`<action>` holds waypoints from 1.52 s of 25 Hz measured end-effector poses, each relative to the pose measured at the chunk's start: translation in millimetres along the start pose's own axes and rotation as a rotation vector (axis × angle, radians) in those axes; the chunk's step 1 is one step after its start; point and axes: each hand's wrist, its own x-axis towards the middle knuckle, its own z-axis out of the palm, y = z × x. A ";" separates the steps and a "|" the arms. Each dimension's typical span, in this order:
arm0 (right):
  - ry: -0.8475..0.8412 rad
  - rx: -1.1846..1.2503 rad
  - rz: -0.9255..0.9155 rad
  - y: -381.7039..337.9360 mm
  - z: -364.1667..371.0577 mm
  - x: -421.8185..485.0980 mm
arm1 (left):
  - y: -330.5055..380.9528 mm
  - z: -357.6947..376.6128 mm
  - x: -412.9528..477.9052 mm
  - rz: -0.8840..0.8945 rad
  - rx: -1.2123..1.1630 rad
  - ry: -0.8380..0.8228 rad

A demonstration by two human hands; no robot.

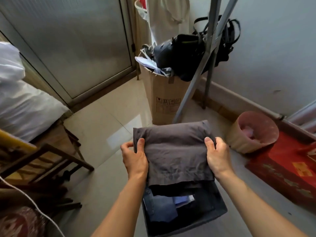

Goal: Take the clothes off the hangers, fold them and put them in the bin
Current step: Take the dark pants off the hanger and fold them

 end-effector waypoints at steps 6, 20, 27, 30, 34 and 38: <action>-0.157 -0.028 0.089 140.2 55.1 -7.3 | -159.3 12.3 14.6 -0.088 0.132 -0.193; -0.304 -0.072 0.450 363.6 160.5 -9.1 | -372.4 71.7 48.3 -0.265 0.317 -0.411; -0.122 -0.412 0.280 401.9 209.4 -10.8 | -432.3 97.3 73.9 -0.176 0.426 -0.424; -0.327 -0.621 -0.104 397.6 221.6 -37.7 | -442.8 101.3 76.2 -0.192 0.452 -0.432; -0.661 -0.817 0.037 423.1 240.1 -36.2 | -456.7 104.0 83.0 -0.212 0.489 -0.446; -0.784 -0.881 0.056 427.7 248.1 -29.1 | -469.7 104.2 94.3 -0.269 0.593 -0.483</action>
